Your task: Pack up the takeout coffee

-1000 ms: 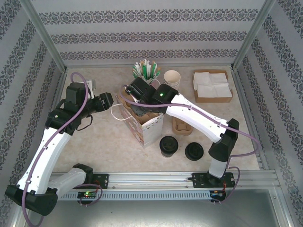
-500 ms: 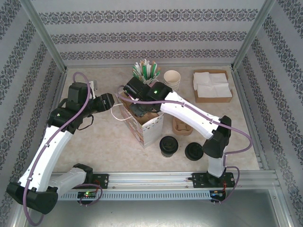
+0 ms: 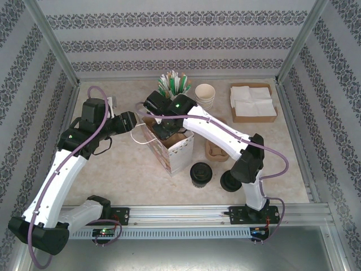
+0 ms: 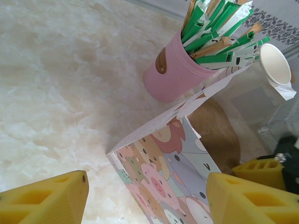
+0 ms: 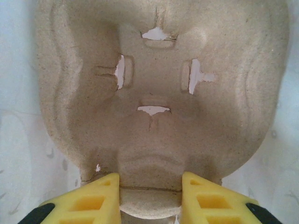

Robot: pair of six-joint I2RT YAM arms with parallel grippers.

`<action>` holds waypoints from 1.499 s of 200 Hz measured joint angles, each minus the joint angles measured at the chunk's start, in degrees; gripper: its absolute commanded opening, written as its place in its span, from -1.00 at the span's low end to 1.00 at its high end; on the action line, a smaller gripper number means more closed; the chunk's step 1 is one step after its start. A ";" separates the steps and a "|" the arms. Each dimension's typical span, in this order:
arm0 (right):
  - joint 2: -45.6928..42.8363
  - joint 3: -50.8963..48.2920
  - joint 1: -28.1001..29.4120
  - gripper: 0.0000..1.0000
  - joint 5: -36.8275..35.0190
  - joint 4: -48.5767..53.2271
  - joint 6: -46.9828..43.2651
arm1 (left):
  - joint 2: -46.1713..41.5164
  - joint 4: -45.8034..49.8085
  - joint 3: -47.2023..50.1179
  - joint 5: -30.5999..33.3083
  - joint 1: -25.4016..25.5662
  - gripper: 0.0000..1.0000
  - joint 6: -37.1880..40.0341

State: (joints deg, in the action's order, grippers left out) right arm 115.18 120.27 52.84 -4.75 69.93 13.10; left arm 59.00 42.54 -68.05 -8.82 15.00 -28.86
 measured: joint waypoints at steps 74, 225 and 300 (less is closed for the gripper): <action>2.01 0.00 -0.24 -0.42 0.26 1.53 -0.92 | 0.55 -0.98 0.57 -0.22 0.00 0.37 -0.02; 7.28 -2.54 -2.12 -0.42 2.95 0.33 -1.09 | 0.55 -1.86 1.84 -1.27 0.00 0.37 -0.11; 10.29 -5.38 -2.86 -0.39 4.76 -2.71 -1.03 | 0.52 -1.97 2.64 -1.49 0.00 0.36 -0.76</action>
State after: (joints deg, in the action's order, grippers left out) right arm 125.47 114.89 49.98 0.01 67.22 12.08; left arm 59.53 40.58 -65.41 -10.31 15.00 -29.63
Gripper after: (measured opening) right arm 0.304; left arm 0.680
